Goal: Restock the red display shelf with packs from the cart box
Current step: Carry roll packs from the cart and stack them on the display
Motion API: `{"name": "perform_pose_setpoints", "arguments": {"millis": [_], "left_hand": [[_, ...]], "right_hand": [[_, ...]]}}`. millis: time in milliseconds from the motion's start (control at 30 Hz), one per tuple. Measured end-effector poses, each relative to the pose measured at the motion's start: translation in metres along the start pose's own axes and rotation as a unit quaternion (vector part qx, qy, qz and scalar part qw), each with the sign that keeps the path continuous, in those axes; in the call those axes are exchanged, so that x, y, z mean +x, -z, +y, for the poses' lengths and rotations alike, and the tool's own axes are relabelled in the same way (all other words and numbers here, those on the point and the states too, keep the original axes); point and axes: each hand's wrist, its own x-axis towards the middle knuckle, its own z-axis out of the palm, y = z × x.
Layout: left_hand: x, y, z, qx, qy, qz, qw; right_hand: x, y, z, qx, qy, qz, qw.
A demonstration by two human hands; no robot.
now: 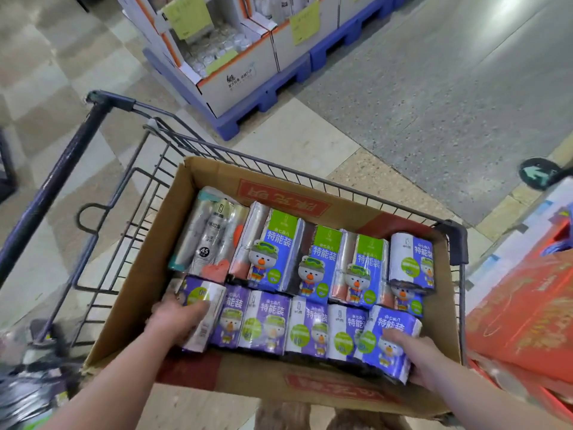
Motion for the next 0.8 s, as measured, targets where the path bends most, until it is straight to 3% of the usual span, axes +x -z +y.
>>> {"name": "perform_pose_setpoints", "arguments": {"millis": [133, 267, 367, 533, 800], "left_hand": [[0.005, 0.001, 0.000, 0.017, -0.054, -0.034, 0.998], [-0.006, 0.001, 0.007, 0.013, -0.126, -0.117, 0.985], [-0.021, 0.003, 0.010, -0.028, -0.177, -0.126, 0.976], [-0.044, -0.004, 0.013, -0.108, -0.293, -0.176, 0.933], [-0.117, -0.030, 0.030, -0.152, -0.396, -0.262, 0.866]], "right_hand": [[-0.015, -0.015, 0.007, 0.030, 0.063, 0.030, 0.997], [-0.044, -0.039, 0.020, 0.078, 0.134, 0.053, 0.986], [-0.064, -0.054, 0.032, 0.100, 0.191, 0.053, 0.975], [-0.109, -0.070, 0.054, 0.136, 0.260, 0.063, 0.954], [-0.178, -0.033, 0.110, 0.212, 0.325, 0.110, 0.915]]}}
